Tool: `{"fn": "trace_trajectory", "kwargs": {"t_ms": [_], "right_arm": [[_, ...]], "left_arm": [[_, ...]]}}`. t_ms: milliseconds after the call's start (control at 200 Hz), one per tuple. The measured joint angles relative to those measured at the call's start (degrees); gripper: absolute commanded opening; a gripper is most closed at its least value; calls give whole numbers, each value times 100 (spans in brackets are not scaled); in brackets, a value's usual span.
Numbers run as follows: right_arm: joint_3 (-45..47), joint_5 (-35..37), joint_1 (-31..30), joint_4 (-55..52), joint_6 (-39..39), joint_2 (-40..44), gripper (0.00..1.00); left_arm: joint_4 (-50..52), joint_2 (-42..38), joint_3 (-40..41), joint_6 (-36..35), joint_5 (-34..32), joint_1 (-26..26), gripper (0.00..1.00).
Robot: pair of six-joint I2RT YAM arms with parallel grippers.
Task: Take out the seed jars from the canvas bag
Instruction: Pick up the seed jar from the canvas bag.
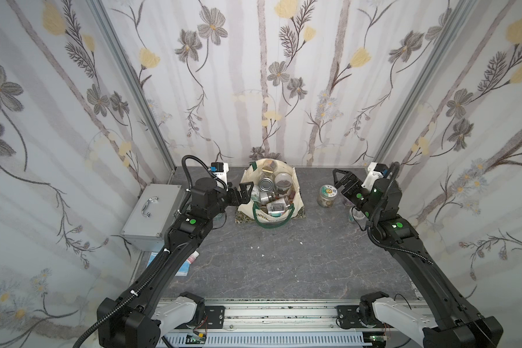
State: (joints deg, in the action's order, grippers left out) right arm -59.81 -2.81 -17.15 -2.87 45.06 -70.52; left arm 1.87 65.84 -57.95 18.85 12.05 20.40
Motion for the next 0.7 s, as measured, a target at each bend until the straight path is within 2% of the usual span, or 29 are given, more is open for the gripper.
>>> {"fn": "trace_trajectory", "kwargs": {"t_ms": [155, 290, 480, 699], "right_arm": [[-804, -212, -560, -170, -146, -568, 100], [-1766, -356, -1010, -393, -225, -1325, 100], [-3600, -461, -1423, -938, -267, -2933, 97], [-5534, -487, -1541, -1580, -70, -4638, 92]], "left_arm": [[103, 398, -278, 20, -9, -164, 100], [306, 1005, -688, 326, 280, -573, 100], [313, 1510, -761, 1088, 990, -1285, 100], [243, 1519, -787, 1432, 1471, -1432, 100]]}}
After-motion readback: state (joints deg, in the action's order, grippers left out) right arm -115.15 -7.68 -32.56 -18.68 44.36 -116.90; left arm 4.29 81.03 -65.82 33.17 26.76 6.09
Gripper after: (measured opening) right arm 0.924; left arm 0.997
